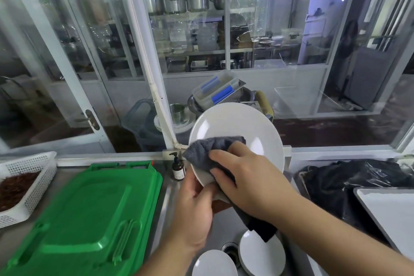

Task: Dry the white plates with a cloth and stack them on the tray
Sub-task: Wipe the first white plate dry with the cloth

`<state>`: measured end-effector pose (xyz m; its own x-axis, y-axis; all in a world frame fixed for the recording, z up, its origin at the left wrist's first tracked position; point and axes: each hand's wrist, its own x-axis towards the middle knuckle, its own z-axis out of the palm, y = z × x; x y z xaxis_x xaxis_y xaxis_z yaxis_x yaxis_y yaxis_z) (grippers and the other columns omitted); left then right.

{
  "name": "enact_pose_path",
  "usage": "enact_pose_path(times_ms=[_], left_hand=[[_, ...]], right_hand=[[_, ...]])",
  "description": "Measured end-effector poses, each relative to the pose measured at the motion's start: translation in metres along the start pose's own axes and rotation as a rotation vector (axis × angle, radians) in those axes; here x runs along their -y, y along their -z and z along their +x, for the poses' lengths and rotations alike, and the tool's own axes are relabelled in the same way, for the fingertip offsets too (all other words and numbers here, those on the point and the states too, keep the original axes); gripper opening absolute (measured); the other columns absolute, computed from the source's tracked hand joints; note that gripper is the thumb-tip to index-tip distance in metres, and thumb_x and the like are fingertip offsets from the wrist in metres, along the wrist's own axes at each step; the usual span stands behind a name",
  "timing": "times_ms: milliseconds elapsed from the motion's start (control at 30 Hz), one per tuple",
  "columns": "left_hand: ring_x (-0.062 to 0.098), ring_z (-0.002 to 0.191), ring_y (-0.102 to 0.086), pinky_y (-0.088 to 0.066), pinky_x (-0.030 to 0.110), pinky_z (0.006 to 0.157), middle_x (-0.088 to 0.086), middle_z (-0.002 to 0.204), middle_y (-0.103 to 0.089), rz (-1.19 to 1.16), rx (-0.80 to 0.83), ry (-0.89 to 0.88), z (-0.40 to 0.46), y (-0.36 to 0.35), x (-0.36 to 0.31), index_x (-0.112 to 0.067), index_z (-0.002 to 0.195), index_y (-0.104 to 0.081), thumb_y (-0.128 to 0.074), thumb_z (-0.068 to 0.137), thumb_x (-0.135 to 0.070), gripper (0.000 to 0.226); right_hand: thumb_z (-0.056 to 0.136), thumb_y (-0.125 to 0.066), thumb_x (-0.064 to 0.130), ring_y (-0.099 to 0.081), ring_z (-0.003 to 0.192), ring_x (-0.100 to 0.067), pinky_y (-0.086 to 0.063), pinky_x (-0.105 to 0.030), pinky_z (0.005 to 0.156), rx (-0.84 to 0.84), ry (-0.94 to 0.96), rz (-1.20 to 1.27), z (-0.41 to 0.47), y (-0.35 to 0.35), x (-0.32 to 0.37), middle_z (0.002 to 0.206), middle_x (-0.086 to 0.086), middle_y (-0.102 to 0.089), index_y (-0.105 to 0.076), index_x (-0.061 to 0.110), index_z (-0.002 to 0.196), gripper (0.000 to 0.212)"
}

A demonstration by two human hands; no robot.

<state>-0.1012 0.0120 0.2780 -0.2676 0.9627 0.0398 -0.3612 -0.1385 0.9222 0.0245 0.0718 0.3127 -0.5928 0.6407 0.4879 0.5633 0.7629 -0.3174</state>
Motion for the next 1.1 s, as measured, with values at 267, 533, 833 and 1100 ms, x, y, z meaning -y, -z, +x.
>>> enact_pose_path(times_ms=[267, 533, 833, 1100], left_hand=[[0.04, 0.114, -0.069, -0.062, 0.048, 0.073, 0.015, 0.12, -0.074, -0.078, -0.02, 0.074, -0.008, -0.006, 0.003, -0.03, 0.12, -0.07, -0.058, 0.089, 0.008, 0.05], [0.034, 0.11, -0.072, -0.062, 0.05, 0.077, 0.01, 0.12, -0.074, -0.106, -0.032, 0.058, -0.005, -0.01, 0.002, -0.028, 0.119, -0.07, -0.061, 0.075, -0.002, 0.052], [0.026, 0.102, -0.074, -0.063, 0.048, 0.071, 0.005, 0.117, -0.075, -0.123, -0.059, 0.03, 0.0, -0.001, -0.002, -0.024, 0.128, -0.064, -0.048, 0.094, 0.019, 0.057], [0.03, 0.106, -0.07, -0.062, 0.046, 0.067, 0.005, 0.117, -0.075, -0.095, -0.062, 0.052, 0.005, 0.007, -0.004, -0.022, 0.126, -0.065, -0.048, 0.094, 0.019, 0.054]], right_hand=[[0.101, -0.053, 0.041, -0.064, 0.074, -0.035, -0.043, -0.033, 0.054, -0.258, 0.02, -0.175, 0.058, 0.006, -0.028, 0.1, -0.006, -0.06, -0.066, 0.027, 0.128, 0.033], [0.104, -0.053, 0.037, -0.055, 0.088, -0.038, -0.049, -0.045, 0.081, -0.388, -0.172, -0.276, 0.067, 0.013, -0.074, 0.102, -0.014, -0.057, -0.068, 0.015, 0.128, 0.036], [0.101, -0.063, 0.041, -0.065, 0.101, -0.02, -0.051, -0.035, 0.089, -0.086, -0.636, 0.336, 0.046, 0.036, -0.075, 0.114, 0.004, -0.069, -0.054, 0.03, 0.141, 0.042], [0.09, -0.064, 0.059, -0.072, 0.103, -0.017, -0.058, -0.047, 0.098, -0.24, -0.819, 0.771, 0.026, 0.015, -0.081, 0.113, 0.007, -0.074, -0.066, 0.038, 0.12, 0.037]])
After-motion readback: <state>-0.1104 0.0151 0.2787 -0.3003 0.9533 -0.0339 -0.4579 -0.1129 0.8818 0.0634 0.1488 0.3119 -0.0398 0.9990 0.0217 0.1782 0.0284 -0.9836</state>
